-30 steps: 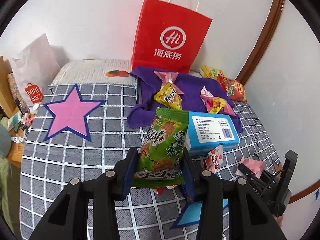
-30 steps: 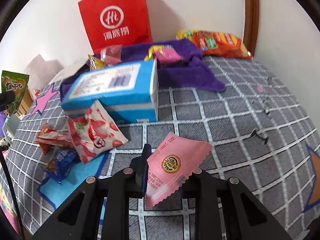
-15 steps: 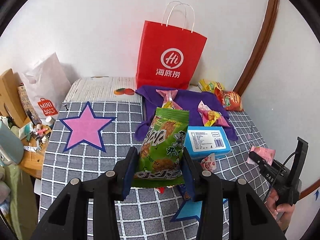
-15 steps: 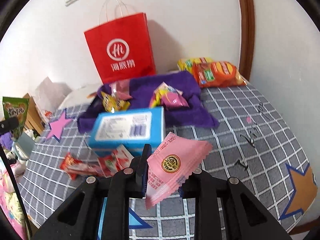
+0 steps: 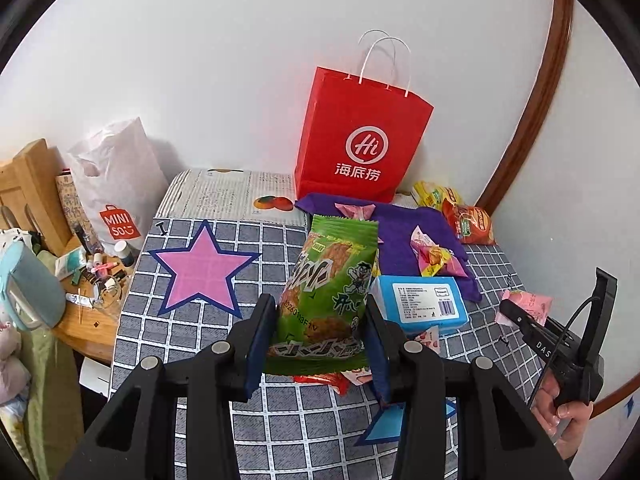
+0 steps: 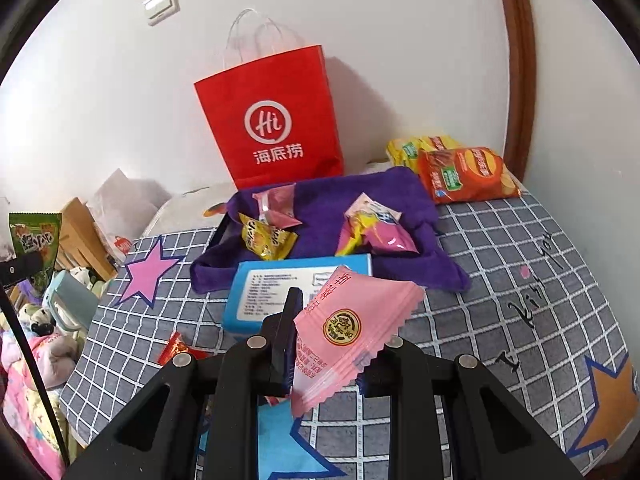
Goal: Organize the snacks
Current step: 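Carry the green bag with left tool while right tool carries pink packet to towel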
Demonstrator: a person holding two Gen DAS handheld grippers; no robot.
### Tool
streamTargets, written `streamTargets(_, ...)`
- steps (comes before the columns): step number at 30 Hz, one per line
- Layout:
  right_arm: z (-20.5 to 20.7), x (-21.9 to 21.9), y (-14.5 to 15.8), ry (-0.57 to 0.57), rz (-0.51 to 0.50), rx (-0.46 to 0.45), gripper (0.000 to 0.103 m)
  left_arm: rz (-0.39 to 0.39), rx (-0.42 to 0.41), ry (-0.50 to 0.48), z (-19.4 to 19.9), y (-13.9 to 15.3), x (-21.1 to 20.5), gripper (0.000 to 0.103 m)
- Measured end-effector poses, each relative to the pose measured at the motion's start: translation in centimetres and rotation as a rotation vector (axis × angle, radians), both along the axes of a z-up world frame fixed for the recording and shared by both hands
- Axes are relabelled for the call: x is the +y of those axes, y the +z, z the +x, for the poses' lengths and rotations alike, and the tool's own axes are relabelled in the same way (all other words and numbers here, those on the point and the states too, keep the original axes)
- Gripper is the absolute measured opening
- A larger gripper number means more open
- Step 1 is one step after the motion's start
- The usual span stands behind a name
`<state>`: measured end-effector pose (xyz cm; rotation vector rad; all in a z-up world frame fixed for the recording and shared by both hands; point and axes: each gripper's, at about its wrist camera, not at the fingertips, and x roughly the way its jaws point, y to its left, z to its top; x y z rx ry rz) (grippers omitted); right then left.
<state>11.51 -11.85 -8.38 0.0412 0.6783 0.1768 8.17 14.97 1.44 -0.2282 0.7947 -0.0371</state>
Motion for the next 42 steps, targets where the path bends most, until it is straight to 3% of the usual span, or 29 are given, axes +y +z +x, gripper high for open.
streamTargets(17, 2.6, 1.7, -0.4, 0.025, -0.012, 0.029, 0.023, -0.066, -0.001, -0.027, 2.3, -1.8, 0.5, 0.04)
streamTargets(27, 5.5, 3.7, 2.0, 0.071, -0.027, -0.012, 0.023, -0.044, -0.045, -0.037, 6.4, -0.8, -1.0, 0.04)
streamTargets(42, 13.9, 3.0, 5.7, 0.06, -0.019, -0.055, 0.023, -0.034, -0.052, -0.046, 14.1, -0.7, -2.6, 0.04)
